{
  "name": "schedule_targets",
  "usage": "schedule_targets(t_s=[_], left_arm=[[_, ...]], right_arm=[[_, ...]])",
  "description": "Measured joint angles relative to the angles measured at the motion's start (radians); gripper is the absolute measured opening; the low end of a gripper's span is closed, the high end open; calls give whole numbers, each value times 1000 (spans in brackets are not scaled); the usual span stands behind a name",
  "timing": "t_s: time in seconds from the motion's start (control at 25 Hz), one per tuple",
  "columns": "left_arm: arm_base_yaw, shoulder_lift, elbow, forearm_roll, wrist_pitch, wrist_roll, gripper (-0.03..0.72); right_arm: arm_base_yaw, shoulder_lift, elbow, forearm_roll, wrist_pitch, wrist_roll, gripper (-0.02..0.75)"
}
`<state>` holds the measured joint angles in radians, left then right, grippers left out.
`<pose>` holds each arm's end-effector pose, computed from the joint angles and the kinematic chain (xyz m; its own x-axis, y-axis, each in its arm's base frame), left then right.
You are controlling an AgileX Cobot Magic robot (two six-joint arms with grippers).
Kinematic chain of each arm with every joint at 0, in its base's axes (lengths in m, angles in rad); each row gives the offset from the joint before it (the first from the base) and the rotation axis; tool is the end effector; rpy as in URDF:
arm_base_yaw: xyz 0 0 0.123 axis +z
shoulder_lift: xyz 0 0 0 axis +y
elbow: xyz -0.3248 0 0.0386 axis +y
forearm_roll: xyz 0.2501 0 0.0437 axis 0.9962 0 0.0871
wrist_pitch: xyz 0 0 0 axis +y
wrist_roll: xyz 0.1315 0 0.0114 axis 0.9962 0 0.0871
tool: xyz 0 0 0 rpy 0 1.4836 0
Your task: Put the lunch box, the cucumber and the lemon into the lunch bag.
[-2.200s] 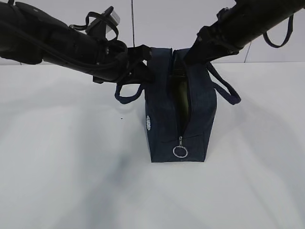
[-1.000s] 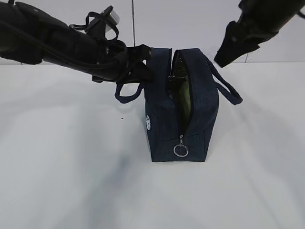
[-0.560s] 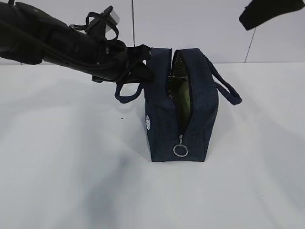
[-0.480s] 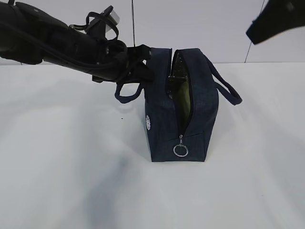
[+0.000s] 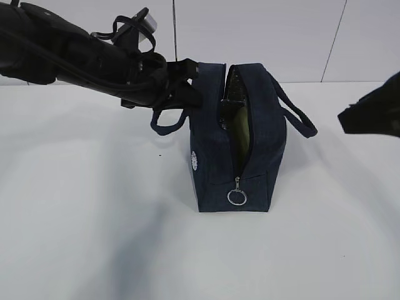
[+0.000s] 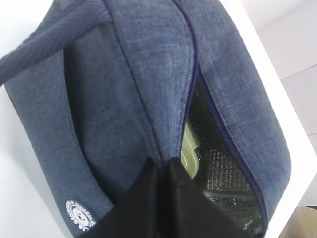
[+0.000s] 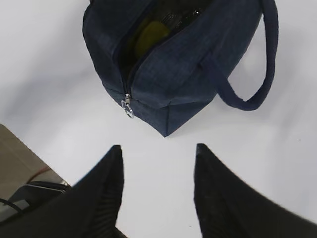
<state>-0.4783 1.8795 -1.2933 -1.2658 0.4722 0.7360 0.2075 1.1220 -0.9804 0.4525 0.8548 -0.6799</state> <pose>0.3842 -0.2638 0.2467 -0.8160 -0.0590 -0.5750 0.3789 0.6966 -0.6092 0.2153 0.0898 0.3462 -0.5418 -0.4638 -0.7009 -0.6464 0.7630 -0.0053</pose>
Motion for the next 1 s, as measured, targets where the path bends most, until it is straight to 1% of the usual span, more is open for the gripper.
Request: schedule_targets(t_s=[0.12, 0.2, 0.24, 0.32, 0.44, 0.52, 0.64, 0.76, 0.88, 1.0], left_arm=[[0, 0, 0, 0, 0, 0, -5], [0, 0, 0, 0, 0, 0, -5], [0, 0, 0, 0, 0, 0, -5], [0, 0, 0, 0, 0, 0, -5], [0, 0, 0, 0, 0, 0, -5], [0, 0, 0, 0, 0, 2, -5], [0, 0, 0, 0, 0, 2, -5], [0, 0, 0, 0, 0, 2, -5], [0, 0, 0, 0, 0, 4, -5], [0, 0, 0, 0, 0, 4, -5]], right_arm=[[0, -18, 107, 62, -83, -4, 356], [0, -18, 167, 121, -117, -43, 356], [0, -18, 205, 174, -129, -87, 356], [0, -18, 262, 286, -138, -217, 356], [0, -18, 346, 483, -152, -461, 355], [0, -18, 399, 642, -162, -656, 356], [0, 3, 460, 830, -173, -897, 356], [0, 41, 492, 980, -185, -1103, 356], [0, 96, 494, 1070, -192, -1220, 356], [0, 170, 494, 1104, -204, -1279, 356]])
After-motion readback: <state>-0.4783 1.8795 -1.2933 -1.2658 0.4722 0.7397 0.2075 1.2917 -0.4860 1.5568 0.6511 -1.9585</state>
